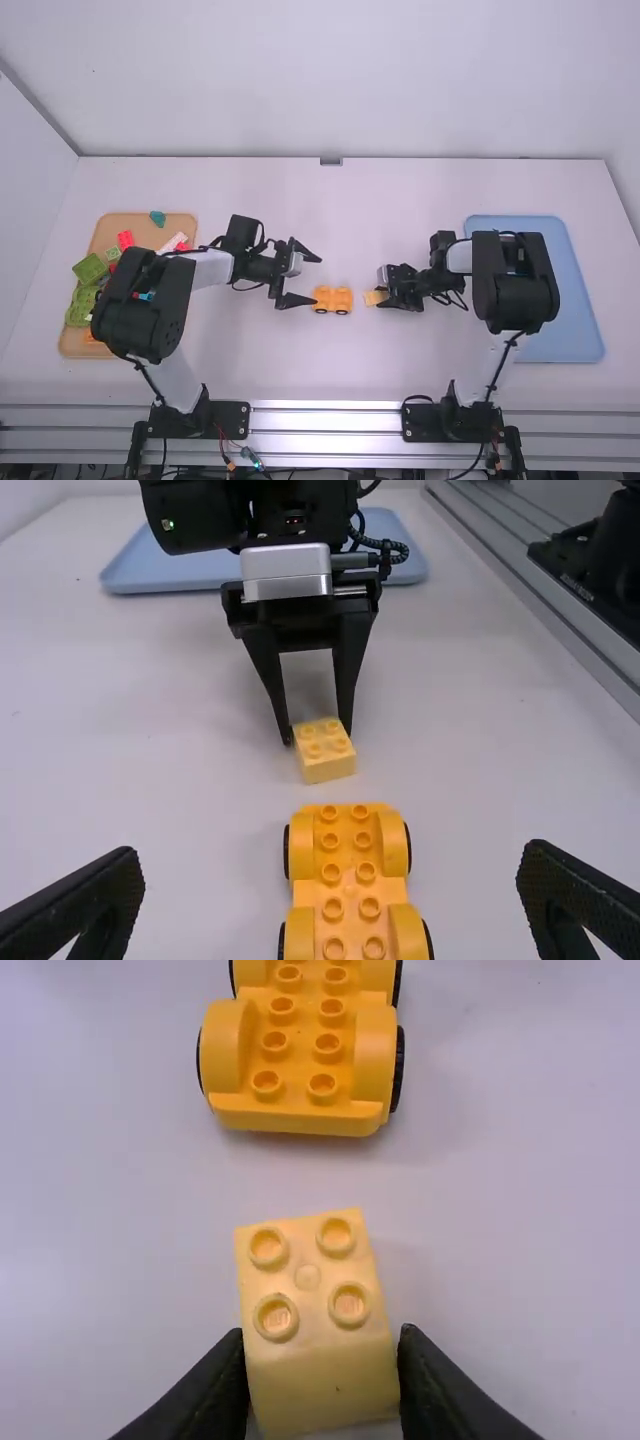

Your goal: Assemble lego blocks to make yellow taxi

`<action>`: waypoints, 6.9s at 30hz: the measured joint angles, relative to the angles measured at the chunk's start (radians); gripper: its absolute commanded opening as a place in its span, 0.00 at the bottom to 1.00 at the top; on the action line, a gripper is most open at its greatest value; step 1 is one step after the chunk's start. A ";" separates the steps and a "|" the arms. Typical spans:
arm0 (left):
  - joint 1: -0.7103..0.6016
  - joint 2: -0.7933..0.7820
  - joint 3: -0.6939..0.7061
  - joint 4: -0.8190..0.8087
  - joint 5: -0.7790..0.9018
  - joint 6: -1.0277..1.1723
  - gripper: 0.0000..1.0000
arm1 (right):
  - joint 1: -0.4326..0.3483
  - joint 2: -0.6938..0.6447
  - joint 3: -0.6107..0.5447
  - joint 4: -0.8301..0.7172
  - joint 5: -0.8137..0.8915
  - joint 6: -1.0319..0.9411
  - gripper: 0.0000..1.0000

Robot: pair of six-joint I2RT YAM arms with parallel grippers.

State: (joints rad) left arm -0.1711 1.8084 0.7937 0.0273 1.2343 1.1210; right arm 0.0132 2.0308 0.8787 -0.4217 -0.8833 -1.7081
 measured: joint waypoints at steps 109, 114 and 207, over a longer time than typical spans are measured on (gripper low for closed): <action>-0.160 0.264 -0.077 0.462 -0.215 -0.224 0.51 | 0.294 -0.260 -0.233 0.515 0.082 0.635 0.00; -0.160 0.264 -0.077 0.461 -0.215 -0.224 0.51 | 0.294 -0.260 -0.233 0.515 0.082 0.637 0.00; -0.161 0.264 -0.077 0.468 -0.222 -0.231 0.52 | 0.320 -0.260 -0.205 0.472 0.112 0.661 0.40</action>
State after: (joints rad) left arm -0.3321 2.0720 0.7170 0.4950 1.0122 0.8902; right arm 0.3336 1.7710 0.6739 0.0498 -0.7712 -1.0473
